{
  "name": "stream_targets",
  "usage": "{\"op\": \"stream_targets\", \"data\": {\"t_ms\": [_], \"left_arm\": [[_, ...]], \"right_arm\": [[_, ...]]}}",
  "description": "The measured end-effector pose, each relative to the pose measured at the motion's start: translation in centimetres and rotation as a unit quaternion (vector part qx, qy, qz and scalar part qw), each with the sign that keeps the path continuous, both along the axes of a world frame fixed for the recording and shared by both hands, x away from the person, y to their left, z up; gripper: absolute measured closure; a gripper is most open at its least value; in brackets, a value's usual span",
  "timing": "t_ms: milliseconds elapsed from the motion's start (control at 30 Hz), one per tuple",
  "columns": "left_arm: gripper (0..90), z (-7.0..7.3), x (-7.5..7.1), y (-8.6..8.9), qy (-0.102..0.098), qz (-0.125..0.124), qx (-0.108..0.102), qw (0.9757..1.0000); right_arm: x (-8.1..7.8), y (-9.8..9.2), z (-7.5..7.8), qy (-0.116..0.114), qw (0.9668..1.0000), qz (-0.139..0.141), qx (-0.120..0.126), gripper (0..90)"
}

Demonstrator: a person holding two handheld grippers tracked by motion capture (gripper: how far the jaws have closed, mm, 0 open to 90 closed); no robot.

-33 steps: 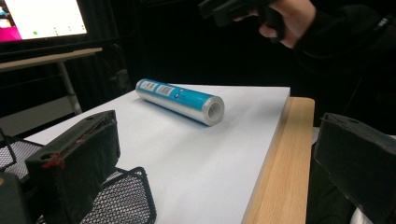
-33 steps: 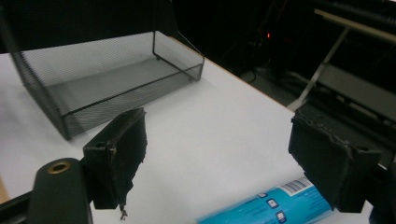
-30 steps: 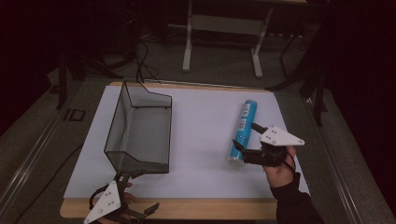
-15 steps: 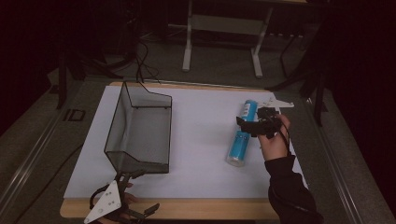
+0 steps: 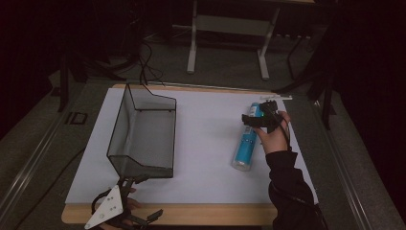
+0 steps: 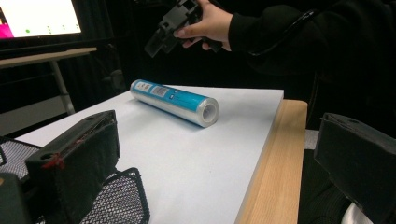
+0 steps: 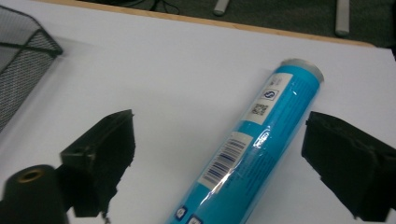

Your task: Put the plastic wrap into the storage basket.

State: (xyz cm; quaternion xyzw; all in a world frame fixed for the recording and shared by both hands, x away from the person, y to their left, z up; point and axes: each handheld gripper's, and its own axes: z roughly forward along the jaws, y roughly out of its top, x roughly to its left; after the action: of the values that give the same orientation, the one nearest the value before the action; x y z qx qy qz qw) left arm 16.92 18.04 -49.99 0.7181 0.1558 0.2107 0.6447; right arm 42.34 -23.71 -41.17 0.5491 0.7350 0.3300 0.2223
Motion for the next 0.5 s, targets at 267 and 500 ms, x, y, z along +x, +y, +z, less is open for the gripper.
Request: {"op": "stream_targets", "data": {"t_ms": [267,500], "left_arm": [[0.7,0.0,0.0,0.0,0.000,-0.002,-0.001,1.0000],[0.7,0.0,0.0,0.0,0.000,-0.004,0.001,1.0000]], "right_arm": [[2.0,-0.5,-1.6,0.057,0.9976,-0.038,0.011,12.3],[3.3,-0.8,-3.4,0.094,0.9922,-0.081,-0.003,14.8]]}}
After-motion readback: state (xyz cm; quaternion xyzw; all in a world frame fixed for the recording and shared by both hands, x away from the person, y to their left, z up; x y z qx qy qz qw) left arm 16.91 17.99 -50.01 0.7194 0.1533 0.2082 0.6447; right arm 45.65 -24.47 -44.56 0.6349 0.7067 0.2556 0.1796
